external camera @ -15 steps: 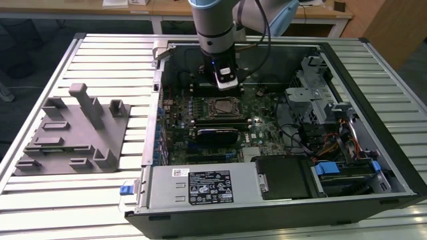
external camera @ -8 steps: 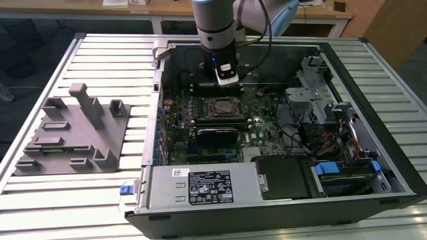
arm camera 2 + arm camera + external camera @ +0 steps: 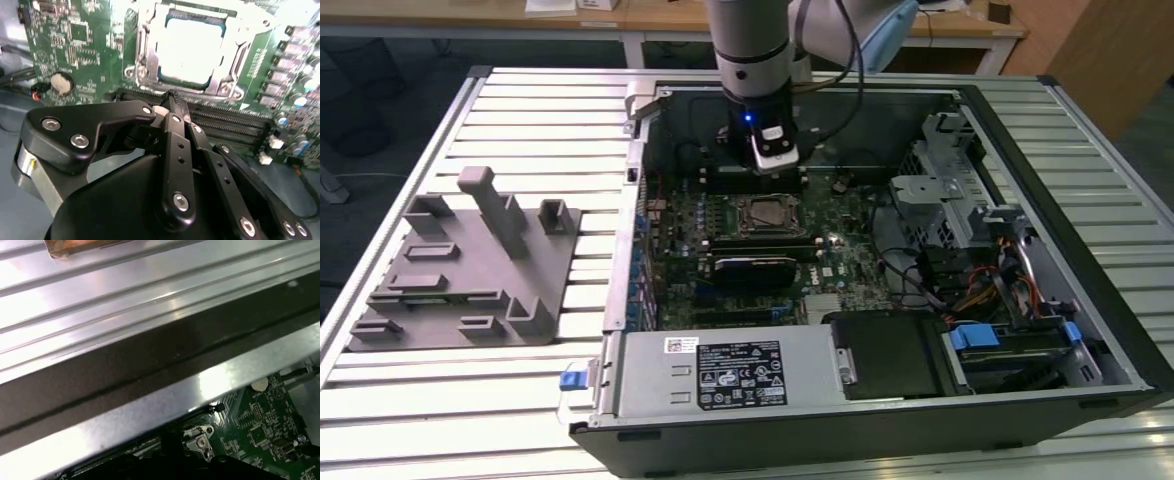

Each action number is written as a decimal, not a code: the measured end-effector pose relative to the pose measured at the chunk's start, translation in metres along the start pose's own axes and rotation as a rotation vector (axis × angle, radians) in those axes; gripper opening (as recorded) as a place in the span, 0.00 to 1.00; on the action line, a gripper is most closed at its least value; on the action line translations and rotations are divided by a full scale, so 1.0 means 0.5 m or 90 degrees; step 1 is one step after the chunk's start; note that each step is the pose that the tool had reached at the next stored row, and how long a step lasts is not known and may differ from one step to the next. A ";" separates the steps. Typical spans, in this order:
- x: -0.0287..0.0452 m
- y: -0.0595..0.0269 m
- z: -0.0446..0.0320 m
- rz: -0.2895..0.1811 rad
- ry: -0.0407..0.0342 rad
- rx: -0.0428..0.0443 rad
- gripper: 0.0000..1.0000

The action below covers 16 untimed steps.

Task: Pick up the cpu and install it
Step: 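Install the first cpu locking lever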

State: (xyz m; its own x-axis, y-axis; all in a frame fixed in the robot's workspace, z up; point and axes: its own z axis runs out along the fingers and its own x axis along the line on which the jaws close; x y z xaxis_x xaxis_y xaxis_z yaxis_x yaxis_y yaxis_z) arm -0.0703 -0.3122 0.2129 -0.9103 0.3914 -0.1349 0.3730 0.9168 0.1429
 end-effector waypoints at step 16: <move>-0.031 -0.039 -0.001 -0.007 0.0208 0.0393 0.11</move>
State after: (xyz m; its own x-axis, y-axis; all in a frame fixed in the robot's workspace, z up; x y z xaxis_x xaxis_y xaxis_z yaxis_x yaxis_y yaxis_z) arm -0.0637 -0.3363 0.2125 -0.9192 0.3798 -0.1039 0.3728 0.9244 0.0808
